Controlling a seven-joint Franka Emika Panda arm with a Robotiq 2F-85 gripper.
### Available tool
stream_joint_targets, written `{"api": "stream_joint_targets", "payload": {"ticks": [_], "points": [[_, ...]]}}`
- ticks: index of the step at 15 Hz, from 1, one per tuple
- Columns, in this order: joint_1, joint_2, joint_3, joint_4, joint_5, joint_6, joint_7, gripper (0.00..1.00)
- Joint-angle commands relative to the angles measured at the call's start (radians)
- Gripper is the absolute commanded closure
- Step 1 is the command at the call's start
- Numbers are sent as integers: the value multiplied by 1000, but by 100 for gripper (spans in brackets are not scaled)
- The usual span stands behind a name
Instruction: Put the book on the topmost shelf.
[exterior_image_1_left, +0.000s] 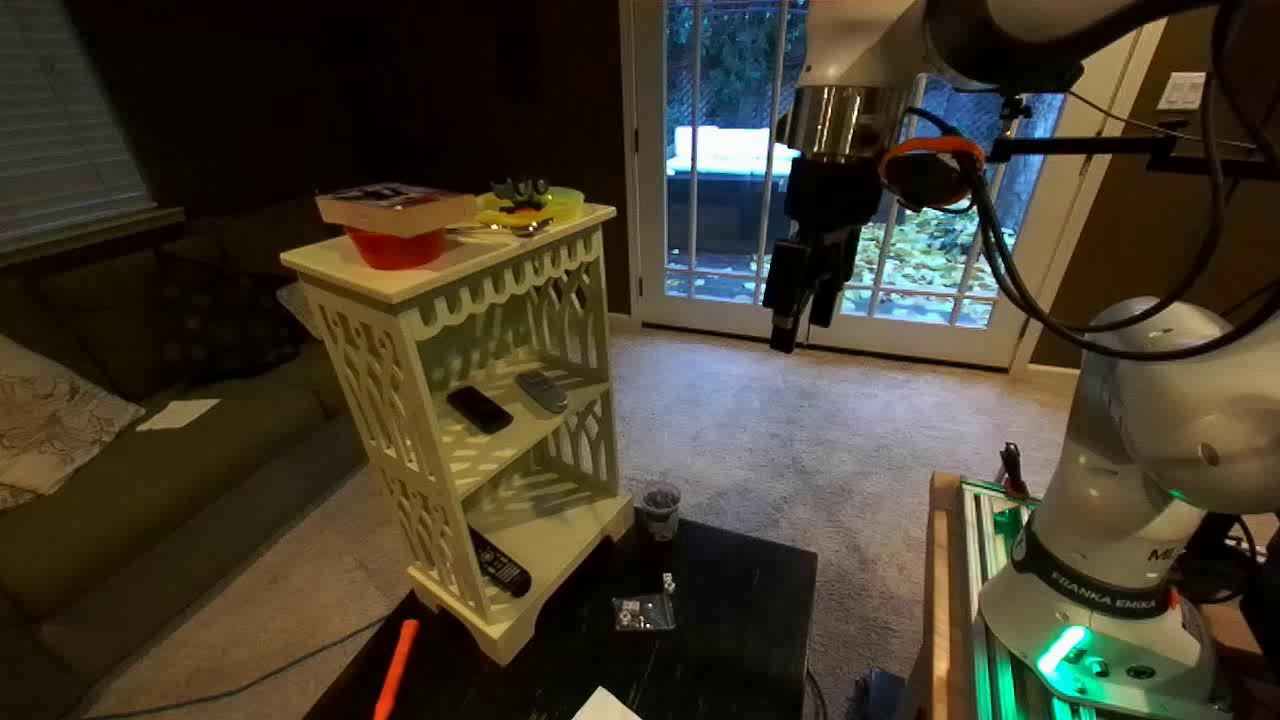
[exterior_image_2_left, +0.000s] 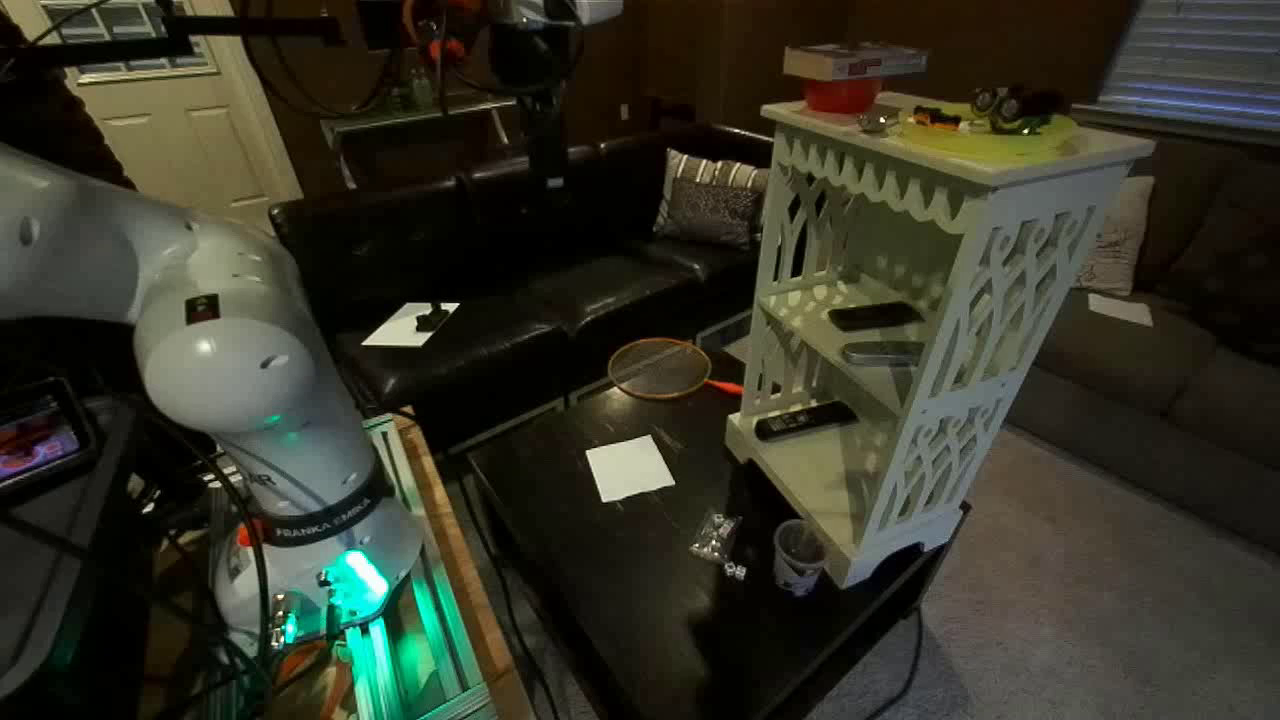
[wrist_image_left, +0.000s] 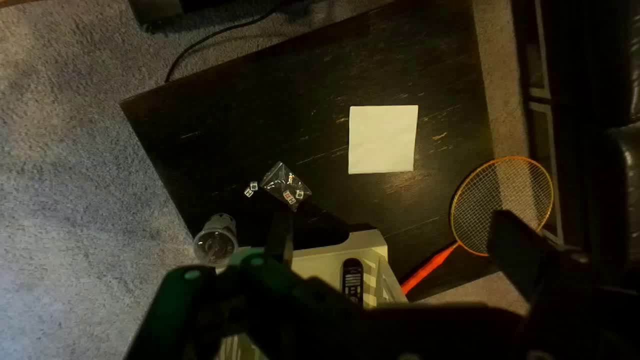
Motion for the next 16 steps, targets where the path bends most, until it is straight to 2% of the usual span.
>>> {"api": "stream_joint_targets", "payload": {"ticks": [1,10,13,16], "points": [[-13,0,9,3,7,-4,-8,0],[-13,0,9,3,7,-4,-8,0],[-19,-22,47,10,-53,107,-26,0],[-20,26,90,73,-131,197,-31,0]]}}
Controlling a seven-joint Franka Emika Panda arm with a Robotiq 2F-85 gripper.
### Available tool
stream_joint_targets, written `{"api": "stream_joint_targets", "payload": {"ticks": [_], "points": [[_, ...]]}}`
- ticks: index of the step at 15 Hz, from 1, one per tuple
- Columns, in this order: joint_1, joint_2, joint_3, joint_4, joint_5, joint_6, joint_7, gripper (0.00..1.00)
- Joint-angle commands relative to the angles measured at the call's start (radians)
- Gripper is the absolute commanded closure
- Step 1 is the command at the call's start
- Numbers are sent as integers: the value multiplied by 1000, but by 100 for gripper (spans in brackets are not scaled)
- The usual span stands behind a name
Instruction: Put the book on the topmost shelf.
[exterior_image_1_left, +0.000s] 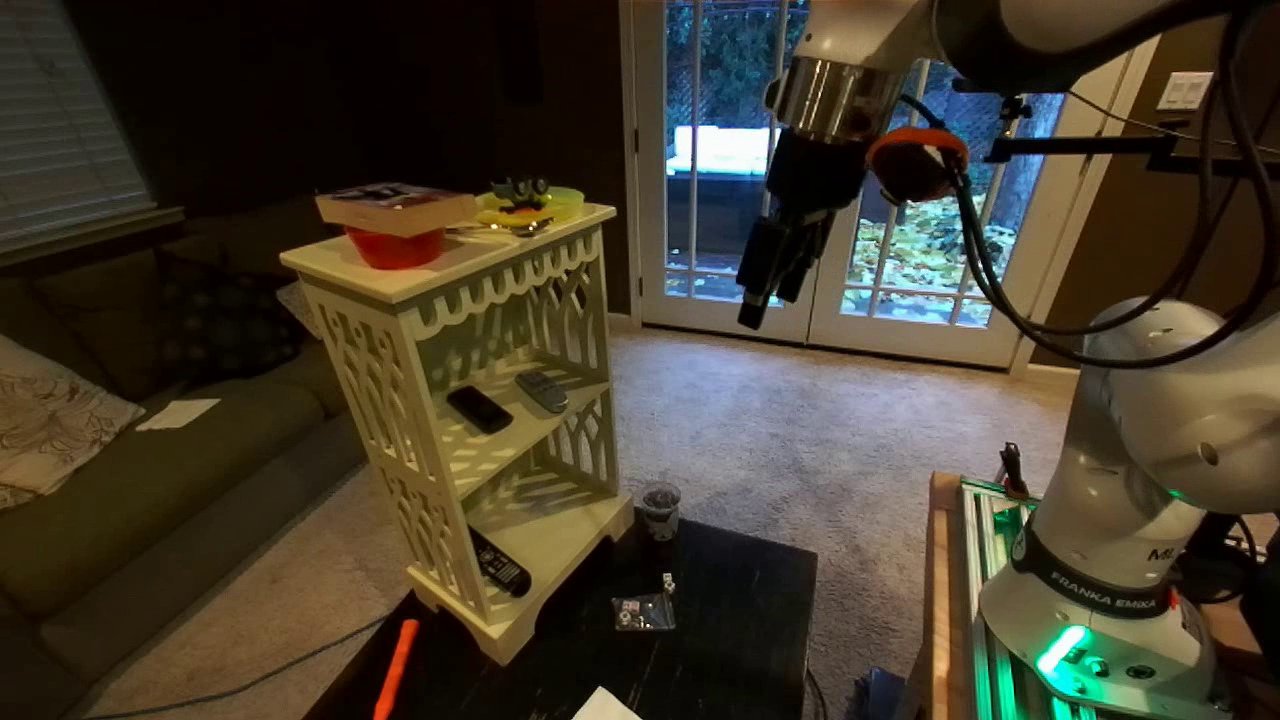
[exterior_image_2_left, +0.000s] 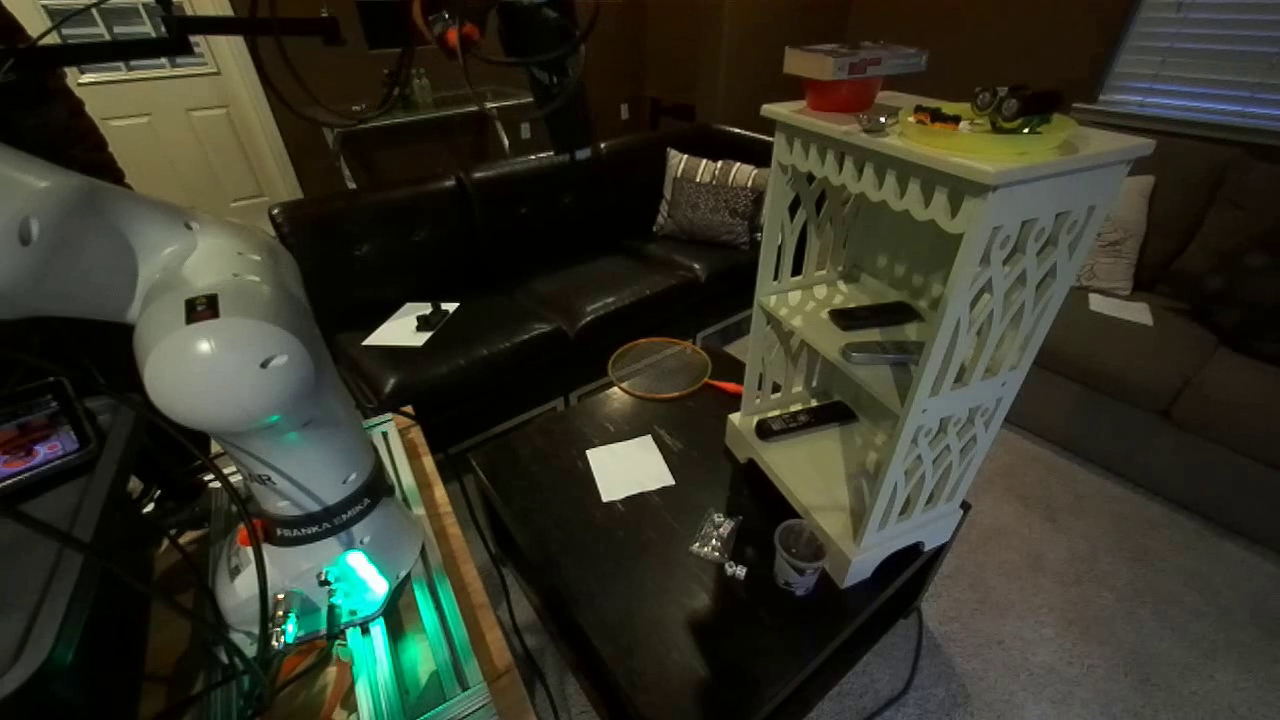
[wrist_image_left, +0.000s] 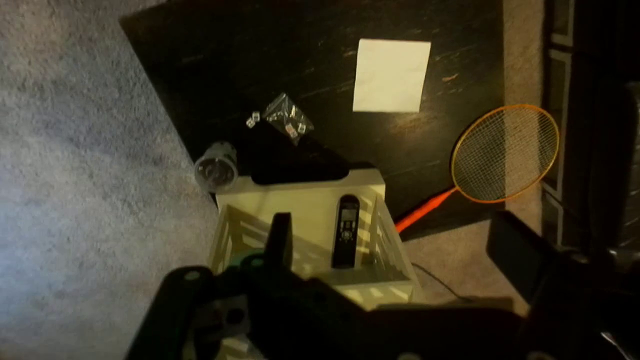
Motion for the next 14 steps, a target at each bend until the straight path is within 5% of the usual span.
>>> {"api": "stream_joint_targets", "payload": {"ticks": [1,9,14], "points": [[-21,48,68,82,-105,88,-20,0],[-50,210,149,292,-416,283,-93,0],[-86,304,136,305,-645,516,-154,0]]}}
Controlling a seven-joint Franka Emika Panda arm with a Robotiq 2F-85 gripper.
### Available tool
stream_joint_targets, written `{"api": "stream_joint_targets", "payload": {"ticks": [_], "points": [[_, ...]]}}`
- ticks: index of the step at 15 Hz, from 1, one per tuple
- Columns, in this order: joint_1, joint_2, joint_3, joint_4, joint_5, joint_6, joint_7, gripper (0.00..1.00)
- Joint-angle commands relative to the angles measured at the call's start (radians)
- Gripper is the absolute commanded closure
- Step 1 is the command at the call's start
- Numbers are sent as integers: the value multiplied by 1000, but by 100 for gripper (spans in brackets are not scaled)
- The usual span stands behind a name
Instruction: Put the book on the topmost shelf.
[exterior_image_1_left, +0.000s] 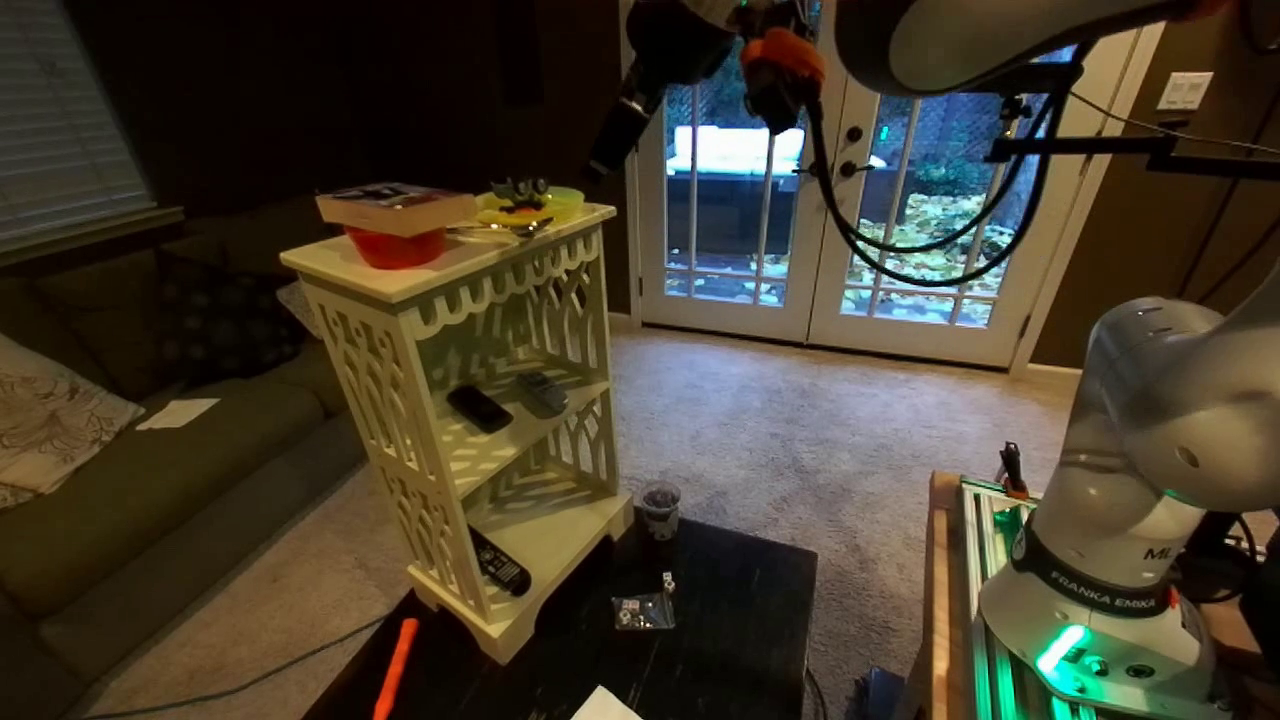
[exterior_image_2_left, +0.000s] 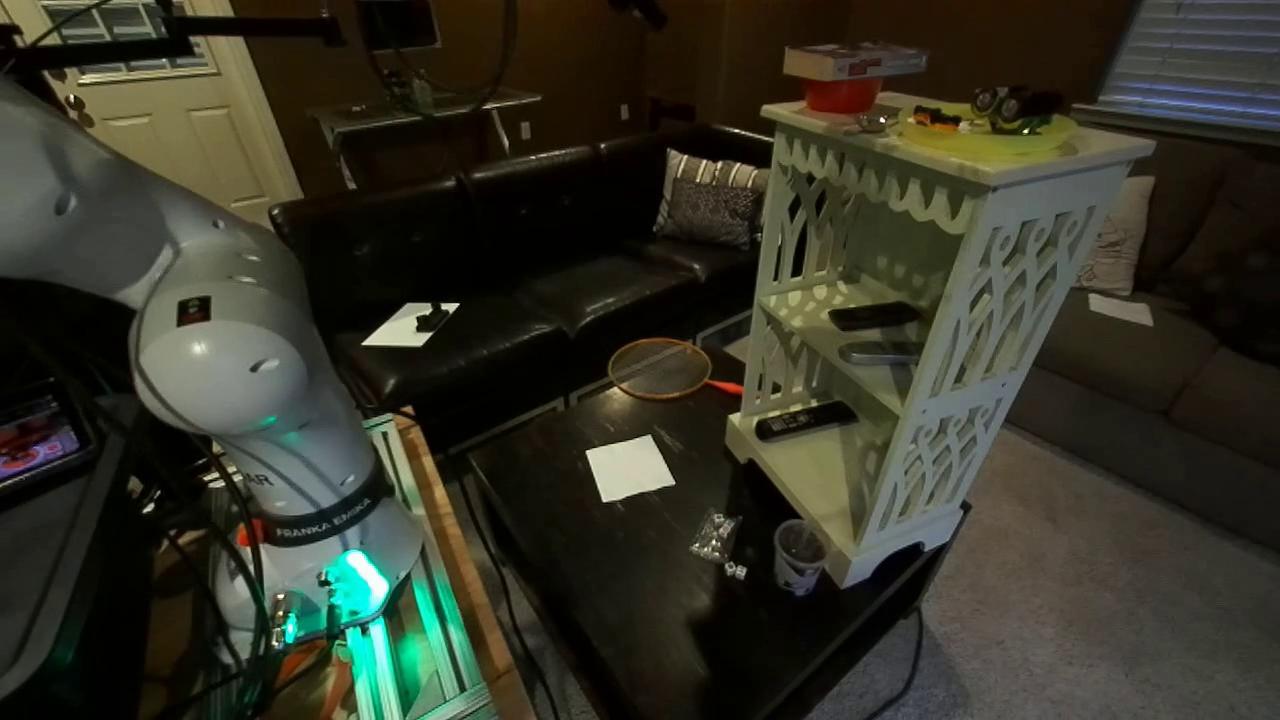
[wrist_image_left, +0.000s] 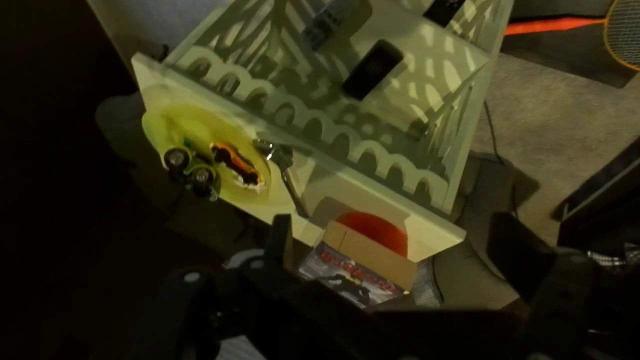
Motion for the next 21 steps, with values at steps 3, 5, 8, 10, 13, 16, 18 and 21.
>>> {"api": "stream_joint_targets", "payload": {"ticks": [3,5,8,10,13,16,18,21], "points": [[-36,59,-12,0,-160,144,-10,0],[-64,78,-17,-10,-220,207,-5,0],[-97,79,1,-29,-312,302,18,0],[-118,100,12,-49,-431,424,30,0],[-181,176,75,-10,-589,542,35,0],[-256,238,122,39,-773,605,31,0],[-313,286,148,93,-922,630,45,0],[-383,325,196,176,-1147,636,97,0]]}}
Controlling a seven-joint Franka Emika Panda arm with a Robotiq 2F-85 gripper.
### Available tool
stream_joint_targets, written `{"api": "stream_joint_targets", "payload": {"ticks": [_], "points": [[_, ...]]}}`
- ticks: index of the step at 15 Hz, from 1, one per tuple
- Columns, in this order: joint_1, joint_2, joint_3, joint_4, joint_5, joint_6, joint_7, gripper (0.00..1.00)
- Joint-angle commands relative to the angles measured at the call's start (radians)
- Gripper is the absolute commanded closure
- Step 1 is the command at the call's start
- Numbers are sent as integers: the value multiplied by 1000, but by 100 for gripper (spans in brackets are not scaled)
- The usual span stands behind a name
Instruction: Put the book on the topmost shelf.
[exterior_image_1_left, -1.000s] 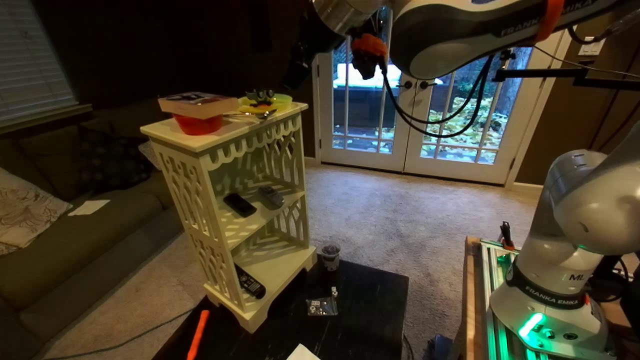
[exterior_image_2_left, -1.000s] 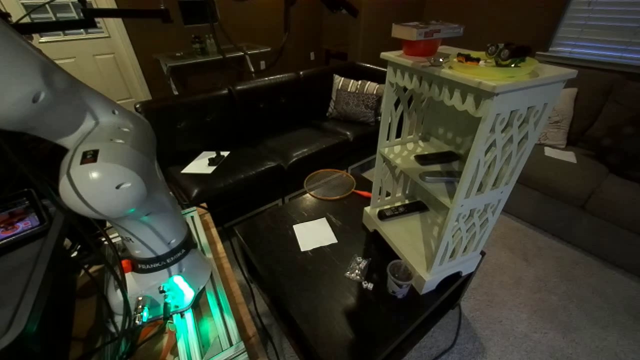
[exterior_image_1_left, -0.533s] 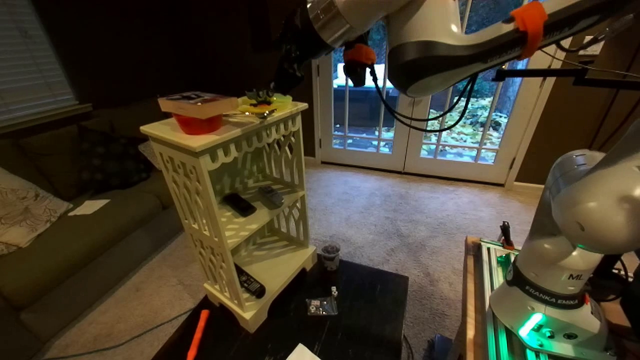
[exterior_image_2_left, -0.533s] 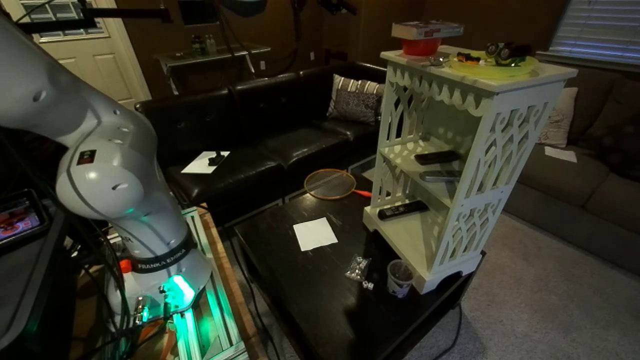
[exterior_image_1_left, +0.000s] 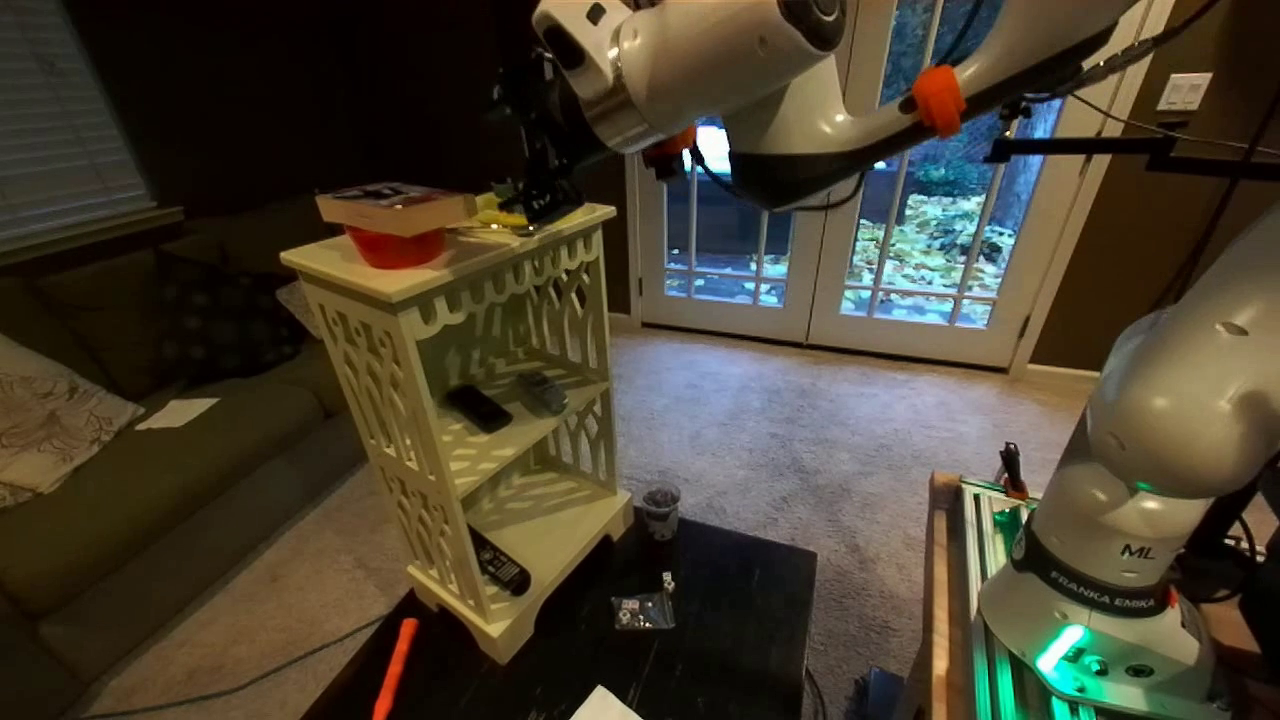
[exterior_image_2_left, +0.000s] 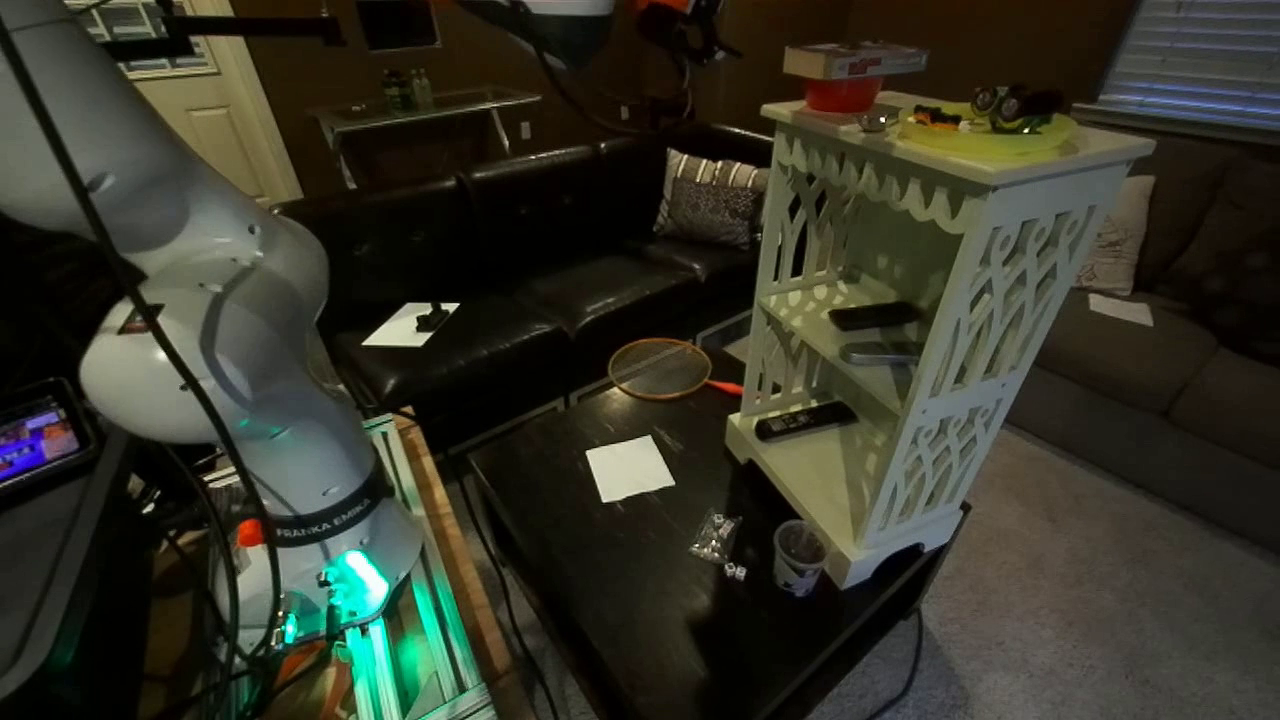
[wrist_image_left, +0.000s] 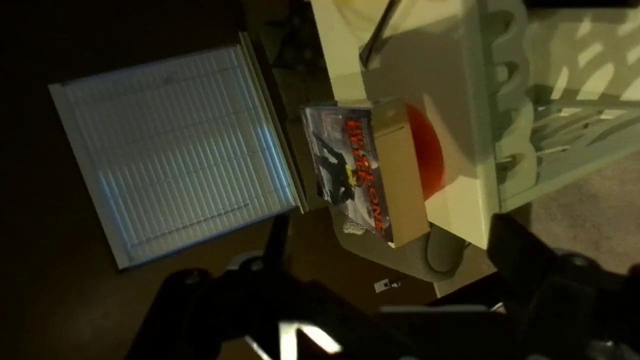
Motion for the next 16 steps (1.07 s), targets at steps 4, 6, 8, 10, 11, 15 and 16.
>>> {"api": "stream_joint_targets", "payload": {"ticks": [4,6,8,10,11,15,16], "points": [[-53,46,35,77,-148,6,30,0],[-58,54,41,97,-199,15,82,0],[-78,88,32,130,-320,52,153,0],[-75,129,30,153,-449,66,208,0],[-72,160,28,167,-516,75,230,0],[-46,271,27,229,-695,77,349,0],[-42,294,31,243,-722,70,370,0]]}}
